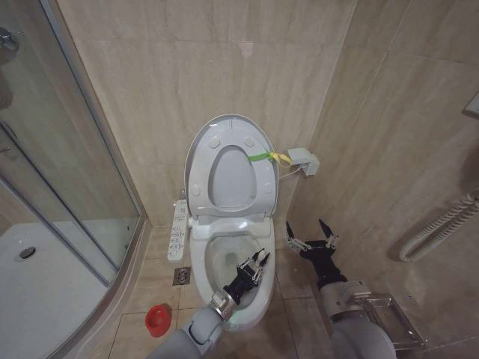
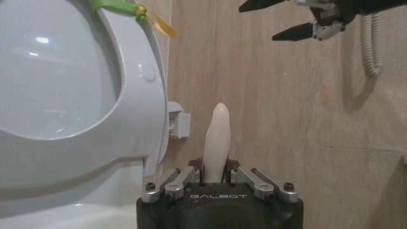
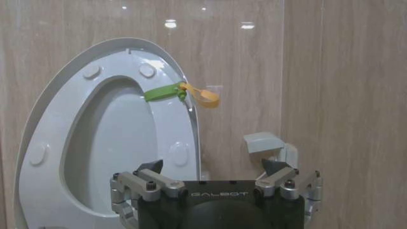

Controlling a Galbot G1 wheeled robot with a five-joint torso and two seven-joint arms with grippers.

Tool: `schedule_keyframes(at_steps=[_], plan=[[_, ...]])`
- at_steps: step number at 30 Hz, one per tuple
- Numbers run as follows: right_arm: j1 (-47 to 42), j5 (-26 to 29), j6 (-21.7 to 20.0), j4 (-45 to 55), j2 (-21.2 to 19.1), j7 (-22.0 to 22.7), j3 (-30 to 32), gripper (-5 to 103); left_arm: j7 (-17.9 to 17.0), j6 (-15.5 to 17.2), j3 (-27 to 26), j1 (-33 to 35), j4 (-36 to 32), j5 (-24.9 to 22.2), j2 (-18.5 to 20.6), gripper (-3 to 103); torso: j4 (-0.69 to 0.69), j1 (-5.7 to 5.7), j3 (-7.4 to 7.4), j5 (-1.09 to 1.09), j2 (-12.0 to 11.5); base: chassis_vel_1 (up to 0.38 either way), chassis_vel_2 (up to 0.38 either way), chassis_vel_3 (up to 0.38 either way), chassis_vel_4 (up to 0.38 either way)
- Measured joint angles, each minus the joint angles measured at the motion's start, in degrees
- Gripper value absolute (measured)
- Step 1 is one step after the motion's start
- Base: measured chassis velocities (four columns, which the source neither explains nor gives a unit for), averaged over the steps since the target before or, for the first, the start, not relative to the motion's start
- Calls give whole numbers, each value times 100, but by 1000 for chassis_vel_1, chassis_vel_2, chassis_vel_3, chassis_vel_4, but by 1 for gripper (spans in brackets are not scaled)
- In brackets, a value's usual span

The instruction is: Open the toilet lid, clean the toilet bowl with a toilet brush, close the toilet lid, and flush.

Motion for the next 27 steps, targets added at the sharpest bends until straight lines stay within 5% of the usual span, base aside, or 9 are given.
schedule_keyframes(at_steps=[11, 20, 27], plan=[[0, 0, 0, 0, 0, 0, 0, 100, 142, -241, -363, -217, 917, 1, -17, 21, 1, 0, 0, -1, 0, 0, 0, 0, 0], [0, 0, 0, 0, 0, 0, 0, 100, -10, -49, 22, 3, -158, 8, -68, 21, 0, 0, 0, 0, -1, 0, 0, 0, 0], [0, 0, 0, 0, 0, 0, 0, 100, -41, 15, 93, 43, -361, 7, -41, 21, 0, 0, 0, 0, 0, 0, 0, 0, 0]])
